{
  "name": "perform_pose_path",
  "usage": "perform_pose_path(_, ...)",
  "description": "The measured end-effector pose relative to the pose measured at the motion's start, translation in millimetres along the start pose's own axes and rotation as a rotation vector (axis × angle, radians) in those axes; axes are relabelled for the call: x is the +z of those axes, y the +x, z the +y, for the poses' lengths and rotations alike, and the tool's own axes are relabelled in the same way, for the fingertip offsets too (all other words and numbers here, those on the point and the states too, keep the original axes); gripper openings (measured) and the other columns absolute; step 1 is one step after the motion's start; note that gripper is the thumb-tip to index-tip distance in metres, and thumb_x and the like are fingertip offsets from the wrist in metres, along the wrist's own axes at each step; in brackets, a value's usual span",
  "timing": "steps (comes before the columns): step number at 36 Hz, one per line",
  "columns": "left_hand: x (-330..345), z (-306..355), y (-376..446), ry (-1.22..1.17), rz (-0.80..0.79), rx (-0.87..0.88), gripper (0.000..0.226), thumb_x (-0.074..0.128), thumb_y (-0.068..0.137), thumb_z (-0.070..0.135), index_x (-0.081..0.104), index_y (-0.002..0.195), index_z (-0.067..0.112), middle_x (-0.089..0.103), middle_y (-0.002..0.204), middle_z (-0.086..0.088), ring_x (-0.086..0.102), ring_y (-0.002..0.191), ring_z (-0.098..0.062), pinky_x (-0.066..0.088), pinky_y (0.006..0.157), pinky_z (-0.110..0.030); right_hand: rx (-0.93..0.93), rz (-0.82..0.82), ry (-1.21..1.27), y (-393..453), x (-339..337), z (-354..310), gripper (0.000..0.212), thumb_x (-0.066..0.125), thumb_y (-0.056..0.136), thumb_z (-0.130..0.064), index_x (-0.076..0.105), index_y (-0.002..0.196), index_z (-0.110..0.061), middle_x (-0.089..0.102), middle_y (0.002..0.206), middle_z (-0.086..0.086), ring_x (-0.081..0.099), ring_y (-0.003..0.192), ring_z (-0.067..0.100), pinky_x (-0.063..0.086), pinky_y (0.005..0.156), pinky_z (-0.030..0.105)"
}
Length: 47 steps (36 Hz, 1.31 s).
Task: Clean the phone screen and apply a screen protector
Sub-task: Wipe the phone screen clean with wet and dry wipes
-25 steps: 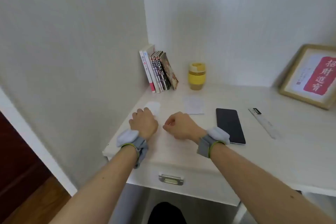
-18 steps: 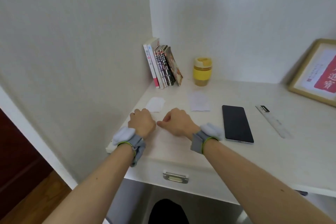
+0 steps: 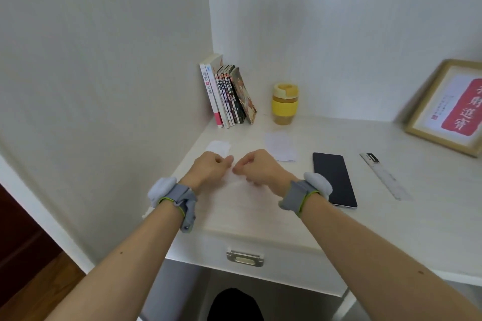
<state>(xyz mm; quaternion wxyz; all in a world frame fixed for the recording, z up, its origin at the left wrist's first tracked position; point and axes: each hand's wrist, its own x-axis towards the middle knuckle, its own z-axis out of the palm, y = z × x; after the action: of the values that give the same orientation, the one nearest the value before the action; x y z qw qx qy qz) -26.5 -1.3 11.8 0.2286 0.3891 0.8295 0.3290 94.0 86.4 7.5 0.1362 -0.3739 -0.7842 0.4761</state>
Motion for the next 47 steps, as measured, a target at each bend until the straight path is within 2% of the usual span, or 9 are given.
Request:
perform_pose_path(4,8,21,-3,-0.12,-0.063,0.064,0.045,0.052,0.092,0.051,0.072,0.096,0.01,0.067,0.096,0.0,0.055,0.084,-0.014,0.039,0.075,-0.025,0.016,0.053,0.074,-9,-33,2,0.012,0.067,0.086,-0.019,0.067,0.074,-0.018,0.063,0.082,0.005,0.052,0.071,0.017,0.037,0.052,0.023)
perform_pose_path(10,34,62,-9,-0.26,-0.183,0.167,0.037,0.062,0.089,0.044,0.069,0.108,0.013,0.065,0.097,0.0,0.053,0.084,-0.013,0.043,0.069,-0.024,0.024,0.156,0.143,-29,-91,18,0.003,0.069,0.084,-0.017,0.071,0.083,-0.015,0.061,0.083,0.006,0.051,0.071,0.016,0.036,0.052,0.023)
perform_pose_path(13,51,79,-12,-0.341,-0.274,0.215,0.034,0.067,0.087,0.033,0.066,0.112,0.01,0.065,0.1,-0.003,0.056,0.089,-0.014,0.045,0.072,-0.025,0.04,0.212,0.193,-39,-113,32,0.016,0.07,0.085,-0.017,0.074,0.096,-0.006,0.061,0.081,0.007,0.051,0.069,0.015,0.036,0.053,0.023)
perform_pose_path(17,83,104,-17,-0.389,-0.323,0.264,0.028,0.065,0.09,0.026,0.066,0.106,0.003,0.065,0.088,-0.006,0.06,0.082,-0.015,0.046,0.069,-0.026,0.071,0.269,0.25,-59,-142,54,0.031,0.068,0.09,-0.025,0.072,0.102,0.004,0.054,0.065,0.005,0.043,0.056,0.014,0.032,0.051,0.025)
perform_pose_path(20,104,119,-21,-0.422,-0.356,0.282,0.026,0.059,0.094,0.024,0.065,0.105,0.001,0.064,0.079,-0.008,0.06,0.072,-0.014,0.045,0.062,-0.024,0.072,0.244,0.299,-73,-156,72,0.045,0.069,0.089,-0.038,0.073,0.101,0.005,0.055,0.072,0.011,0.044,0.065,0.021,0.036,0.058,0.029)
perform_pose_path(25,130,133,-23,-0.371,-0.3,0.296,0.026,0.057,0.095,0.024,0.066,0.106,0.002,0.062,0.071,-0.003,0.056,0.059,-0.009,0.044,0.052,-0.019,0.063,0.192,0.304,-86,-168,92,0.031,0.077,0.082,-0.037,0.078,0.089,-0.007,0.058,0.075,0.006,0.05,0.067,0.014,0.04,0.061,0.027)
perform_pose_path(33,133,130,-19,-0.3,-0.232,0.282,0.016,0.057,0.094,0.021,0.063,0.104,0.01,0.062,0.071,0.0,0.057,0.063,-0.01,0.044,0.053,-0.018,0.137,0.23,0.314,-80,-166,97,0.018,0.07,0.089,-0.02,0.074,0.098,-0.005,0.063,0.08,0.012,0.054,0.063,0.015,0.041,0.056,0.026)
perform_pose_path(40,113,115,-12,-0.308,-0.183,0.199,0.019,0.058,0.092,0.017,0.063,0.107,0.008,0.062,0.078,-0.003,0.057,0.069,-0.015,0.044,0.056,-0.024,0.154,0.25,0.263,-67,-146,79,0.012,0.066,0.091,-0.012,0.071,0.098,-0.005,0.053,0.052,0.003,0.043,0.042,0.012,0.033,0.038,0.017)
perform_pose_path(47,81,90,-7,-0.241,-0.128,0.062,0.02,0.048,0.094,0.015,0.065,0.101,0.009,0.061,0.078,-0.005,0.058,0.064,-0.014,0.045,0.056,-0.024,0.102,0.17,0.137,-51,-110,51,0.008,0.067,0.089,-0.01,0.067,0.096,-0.006,0.068,0.072,0.008,0.044,0.041,0.013,0.029,0.037,0.016)
